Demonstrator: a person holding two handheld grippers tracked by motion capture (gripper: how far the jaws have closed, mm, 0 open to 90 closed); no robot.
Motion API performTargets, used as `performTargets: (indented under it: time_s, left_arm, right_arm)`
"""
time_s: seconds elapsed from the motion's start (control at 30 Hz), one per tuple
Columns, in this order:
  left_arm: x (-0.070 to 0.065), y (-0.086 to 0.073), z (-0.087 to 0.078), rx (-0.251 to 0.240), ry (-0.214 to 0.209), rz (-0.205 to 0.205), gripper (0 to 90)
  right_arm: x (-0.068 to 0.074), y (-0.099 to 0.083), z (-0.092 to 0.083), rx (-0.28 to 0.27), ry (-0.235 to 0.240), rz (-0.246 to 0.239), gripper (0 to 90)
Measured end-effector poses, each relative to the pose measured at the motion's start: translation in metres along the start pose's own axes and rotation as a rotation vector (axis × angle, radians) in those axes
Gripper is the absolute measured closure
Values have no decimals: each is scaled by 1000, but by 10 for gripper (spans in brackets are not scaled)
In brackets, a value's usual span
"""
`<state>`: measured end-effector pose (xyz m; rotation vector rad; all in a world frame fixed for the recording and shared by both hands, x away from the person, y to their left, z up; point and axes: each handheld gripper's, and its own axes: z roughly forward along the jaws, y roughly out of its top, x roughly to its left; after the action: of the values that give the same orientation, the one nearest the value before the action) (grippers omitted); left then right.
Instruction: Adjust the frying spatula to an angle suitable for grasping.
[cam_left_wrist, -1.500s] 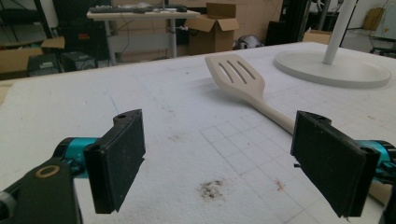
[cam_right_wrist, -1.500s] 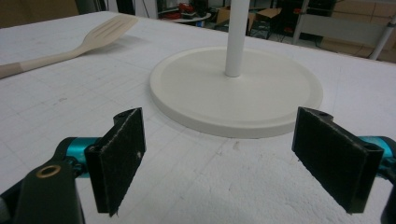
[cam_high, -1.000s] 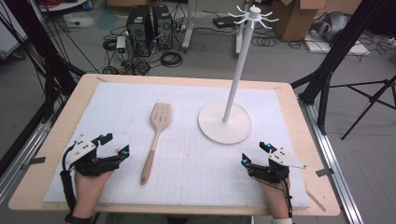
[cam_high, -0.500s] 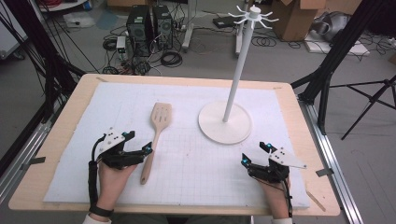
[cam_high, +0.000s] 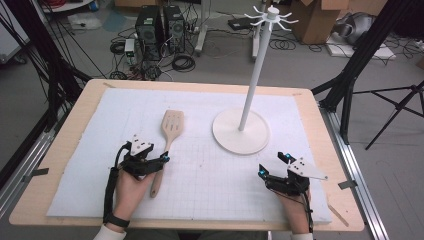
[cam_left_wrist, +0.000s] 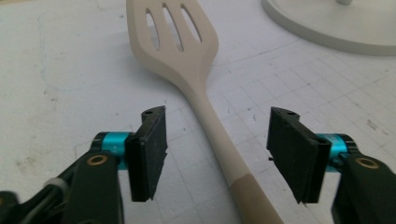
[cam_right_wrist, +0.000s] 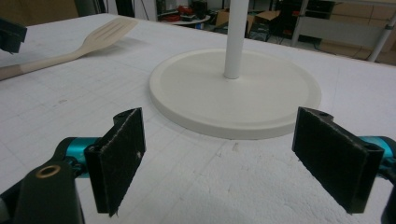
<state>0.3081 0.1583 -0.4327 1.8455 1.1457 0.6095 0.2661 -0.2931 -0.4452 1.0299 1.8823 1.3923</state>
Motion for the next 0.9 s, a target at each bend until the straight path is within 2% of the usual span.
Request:
performTargets:
  time_s: [0.27,0.33,0.4,0.43,0.5,0.6,0.7,0.9]
  left_arm:
    - [-8,1,14,99,41,29,479]
    - [-8,0,16,109,45,28,521]
    - [-7,-1,19,143,40,18,546]
    - [-9,-1,20,147,31,9,566]
    - [-12,0,21,157,45,14,608]
    - [-15,1,21,163,42,10,696]
    - [-12,1,20,164,31,-9,702]
    - [-9,1,20,166,15,-16,718]
  right_arm:
    - [0,0,0,1,1,2,161]
    - [0,0,0,2,1,3,161]
    - [0,0,0,1,0,1,161]
    - [0,0,0,2,0,1,161]
    - [0,0,0,2,0,3,161]
    - [-1,0,0,3,1,4,161]
    - [0,0,0,3,1,4,161]
    - [-1,0,0,-2,2,7,161]
